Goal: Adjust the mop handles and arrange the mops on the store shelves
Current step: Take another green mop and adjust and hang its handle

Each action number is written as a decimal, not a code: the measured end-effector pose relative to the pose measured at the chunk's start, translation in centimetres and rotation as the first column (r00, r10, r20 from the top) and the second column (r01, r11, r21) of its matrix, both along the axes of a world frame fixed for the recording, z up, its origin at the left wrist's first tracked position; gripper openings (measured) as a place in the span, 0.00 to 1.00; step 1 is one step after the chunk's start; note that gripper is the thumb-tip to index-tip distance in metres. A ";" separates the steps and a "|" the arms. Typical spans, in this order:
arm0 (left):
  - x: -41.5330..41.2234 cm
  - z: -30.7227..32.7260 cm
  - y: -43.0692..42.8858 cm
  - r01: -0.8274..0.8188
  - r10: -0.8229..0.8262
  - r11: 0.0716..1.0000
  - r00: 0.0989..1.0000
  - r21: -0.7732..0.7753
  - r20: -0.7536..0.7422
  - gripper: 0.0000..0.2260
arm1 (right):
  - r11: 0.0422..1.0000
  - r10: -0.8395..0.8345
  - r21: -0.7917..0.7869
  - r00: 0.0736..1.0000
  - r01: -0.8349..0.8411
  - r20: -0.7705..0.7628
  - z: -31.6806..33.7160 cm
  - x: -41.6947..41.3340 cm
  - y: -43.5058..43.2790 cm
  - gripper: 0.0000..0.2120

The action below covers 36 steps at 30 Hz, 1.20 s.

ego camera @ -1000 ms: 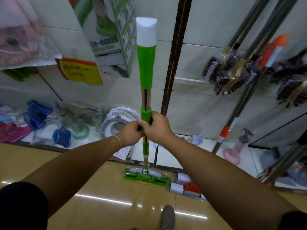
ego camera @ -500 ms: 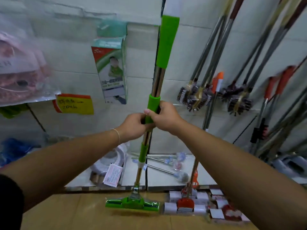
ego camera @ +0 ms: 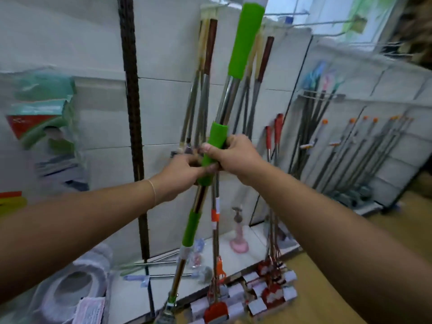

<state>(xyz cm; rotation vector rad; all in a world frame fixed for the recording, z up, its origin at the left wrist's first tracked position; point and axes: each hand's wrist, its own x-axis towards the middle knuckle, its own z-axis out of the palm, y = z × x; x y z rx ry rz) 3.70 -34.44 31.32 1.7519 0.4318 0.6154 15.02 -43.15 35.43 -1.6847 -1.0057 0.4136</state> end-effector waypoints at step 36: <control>46.3 6.8 -39.5 0.695 -0.689 0.718 0.707 0.021 0.160 0.23 | 0.671 -0.707 0.269 0.706 0.690 -0.047 7.3 34.9 -43.9 0.12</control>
